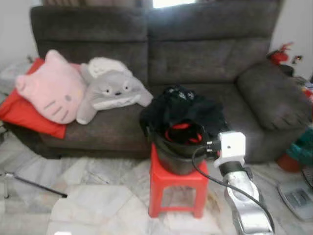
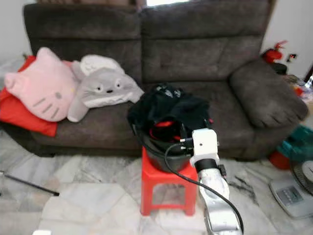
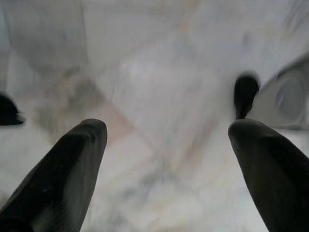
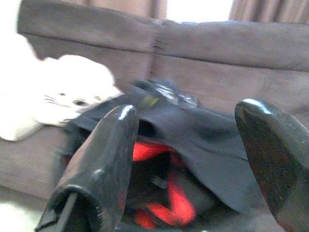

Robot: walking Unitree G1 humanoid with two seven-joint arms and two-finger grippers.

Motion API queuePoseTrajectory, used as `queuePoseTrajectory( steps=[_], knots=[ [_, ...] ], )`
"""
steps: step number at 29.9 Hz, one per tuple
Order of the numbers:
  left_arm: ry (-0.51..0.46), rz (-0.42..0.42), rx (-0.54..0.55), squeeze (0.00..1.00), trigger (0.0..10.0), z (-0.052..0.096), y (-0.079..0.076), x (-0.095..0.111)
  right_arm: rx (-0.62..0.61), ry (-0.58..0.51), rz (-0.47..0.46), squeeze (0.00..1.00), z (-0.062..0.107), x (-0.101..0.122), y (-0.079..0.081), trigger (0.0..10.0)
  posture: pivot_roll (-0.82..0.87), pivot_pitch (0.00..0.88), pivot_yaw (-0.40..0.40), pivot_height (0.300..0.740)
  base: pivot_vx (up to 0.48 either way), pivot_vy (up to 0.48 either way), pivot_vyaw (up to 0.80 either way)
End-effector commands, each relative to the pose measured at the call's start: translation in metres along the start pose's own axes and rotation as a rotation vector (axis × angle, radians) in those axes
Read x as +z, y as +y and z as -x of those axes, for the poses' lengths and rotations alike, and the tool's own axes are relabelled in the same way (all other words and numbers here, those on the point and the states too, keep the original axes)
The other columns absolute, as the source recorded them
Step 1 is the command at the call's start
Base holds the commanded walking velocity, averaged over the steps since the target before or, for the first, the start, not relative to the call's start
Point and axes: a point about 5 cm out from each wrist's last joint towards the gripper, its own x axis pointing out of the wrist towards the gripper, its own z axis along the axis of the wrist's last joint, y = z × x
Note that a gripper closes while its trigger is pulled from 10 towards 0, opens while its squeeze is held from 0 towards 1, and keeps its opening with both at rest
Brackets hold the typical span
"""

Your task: Hang hanger

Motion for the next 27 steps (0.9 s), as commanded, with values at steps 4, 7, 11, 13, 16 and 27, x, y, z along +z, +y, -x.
queuePoseTrajectory(
  steps=[4,7,11,13,16,27],
  knots=[
    [0.005,-0.008,-0.012,0.0,10.0,-0.001,-0.002,0.001,-0.017,-0.005,0.015,0.0,0.002,0.002,-0.006,10.0,-0.05,0.0,0.049,0.716,0.296,0.0,0.0],
    [0.003,-0.013,-0.016,0.0,10.0,-0.001,-0.003,0.001,-0.039,-0.01,0.016,0.0,0.003,0.003,-0.008,10.0,-0.05,0.0,0.05,0.716,0.296,0.0,0.0],
    [-0.007,-0.022,-0.026,0.0,10.0,-0.002,-0.007,0.005,-0.099,-0.027,0.033,0.0,0.007,0.006,-0.014,10.0,-0.06,0.0,0.05,0.716,0.296,0.0,0.0],
    [-0.011,-0.027,-0.031,0.0,10.0,-0.003,-0.01,0.008,-0.145,-0.032,0.042,0.0,0.011,0.007,-0.02,10.0,-0.06,0.0,0.049,0.716,0.296,0.0,0.0],
    [-0.015,-0.03,-0.038,0.0,10.0,-0.004,-0.014,0.011,-0.185,-0.014,0.071,0.0,0.016,0.006,-0.026,10.0,-0.07,0.0,0.049,0.716,0.195,0.0,0.0],
    [-0.019,-0.034,-0.059,0.0,10.0,-0.006,-0.026,0.016,-0.228,0.104,0.416,0.0,0.043,-0.002,-0.05,10.0,-0.1,0.0,0.045,0.716,0.0,0.0,0.0]
  ],
)
